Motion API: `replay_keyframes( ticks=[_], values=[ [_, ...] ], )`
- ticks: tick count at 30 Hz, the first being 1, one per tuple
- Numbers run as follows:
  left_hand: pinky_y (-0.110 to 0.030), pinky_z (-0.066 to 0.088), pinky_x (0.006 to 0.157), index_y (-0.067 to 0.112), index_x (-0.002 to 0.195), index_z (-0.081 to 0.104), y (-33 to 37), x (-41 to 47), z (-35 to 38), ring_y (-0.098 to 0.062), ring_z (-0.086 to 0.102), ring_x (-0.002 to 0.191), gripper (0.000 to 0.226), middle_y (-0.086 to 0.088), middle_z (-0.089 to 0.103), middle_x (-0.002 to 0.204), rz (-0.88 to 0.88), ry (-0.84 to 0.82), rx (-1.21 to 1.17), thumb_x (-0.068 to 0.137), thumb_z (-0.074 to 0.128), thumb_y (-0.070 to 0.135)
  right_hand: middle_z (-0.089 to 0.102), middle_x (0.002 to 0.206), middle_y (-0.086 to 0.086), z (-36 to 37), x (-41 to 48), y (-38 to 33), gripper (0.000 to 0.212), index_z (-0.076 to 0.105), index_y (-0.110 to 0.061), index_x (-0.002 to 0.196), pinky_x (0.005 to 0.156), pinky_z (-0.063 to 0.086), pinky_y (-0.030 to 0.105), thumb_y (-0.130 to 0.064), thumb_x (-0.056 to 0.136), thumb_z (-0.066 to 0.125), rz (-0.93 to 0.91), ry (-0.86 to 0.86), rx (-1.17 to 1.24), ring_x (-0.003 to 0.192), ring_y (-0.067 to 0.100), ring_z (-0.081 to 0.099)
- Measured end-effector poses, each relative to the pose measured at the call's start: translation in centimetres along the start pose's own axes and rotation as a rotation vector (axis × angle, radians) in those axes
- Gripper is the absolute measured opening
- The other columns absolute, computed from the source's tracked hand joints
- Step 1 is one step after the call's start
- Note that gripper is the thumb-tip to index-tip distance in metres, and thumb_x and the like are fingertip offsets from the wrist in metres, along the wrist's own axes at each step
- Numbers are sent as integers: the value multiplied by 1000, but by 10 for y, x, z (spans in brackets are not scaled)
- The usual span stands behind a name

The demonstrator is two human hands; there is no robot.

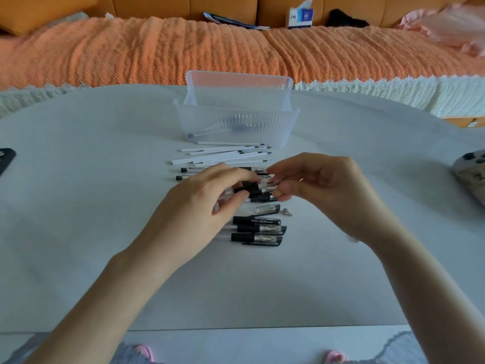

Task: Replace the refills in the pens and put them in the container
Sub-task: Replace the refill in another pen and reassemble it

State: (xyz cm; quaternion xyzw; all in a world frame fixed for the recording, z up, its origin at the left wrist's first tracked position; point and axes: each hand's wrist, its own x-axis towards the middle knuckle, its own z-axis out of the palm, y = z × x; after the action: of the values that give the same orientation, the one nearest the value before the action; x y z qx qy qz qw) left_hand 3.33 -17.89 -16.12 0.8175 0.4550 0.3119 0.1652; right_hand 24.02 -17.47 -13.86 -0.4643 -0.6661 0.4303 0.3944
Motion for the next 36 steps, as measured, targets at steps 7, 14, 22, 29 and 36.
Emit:
replay_keyframes(
  ticks=[7,14,22,29,36],
  values=[
    [-26,48,66,40,103,57,6,-1,4,-7,61,76,23,21,59,97,21,17,10,85,47,49,73,76,10,9,0,0,19,63,-7,95,74,57,31,6,81,64,31,-24,59,70,24,71],
    [-33,49,57,32,89,62,8,-1,6,-9,59,67,17,15,62,83,33,90,50,84,52,45,71,69,6,13,-1,-1,3,71,-9,78,53,53,25,-7,80,70,60,-45,-43,58,16,67],
    [-33,49,57,32,83,59,13,-2,7,-10,60,64,18,14,62,80,-2,118,68,83,49,48,69,62,-5,12,-3,-3,9,71,-16,75,52,49,21,-17,83,67,67,-62,-186,49,11,59],
    [-31,48,59,33,87,57,15,-2,9,-8,57,69,17,18,62,82,-26,106,59,84,46,46,68,63,-2,12,-3,-2,11,69,-14,76,51,48,20,-8,84,65,-6,-54,-206,52,9,61],
    [-29,42,56,33,81,58,4,1,0,-9,52,58,12,22,63,74,-121,114,0,84,56,44,67,62,-6,-14,-3,-1,14,69,-18,75,52,42,12,-5,80,69,-44,78,-318,53,6,61]
  ],
)
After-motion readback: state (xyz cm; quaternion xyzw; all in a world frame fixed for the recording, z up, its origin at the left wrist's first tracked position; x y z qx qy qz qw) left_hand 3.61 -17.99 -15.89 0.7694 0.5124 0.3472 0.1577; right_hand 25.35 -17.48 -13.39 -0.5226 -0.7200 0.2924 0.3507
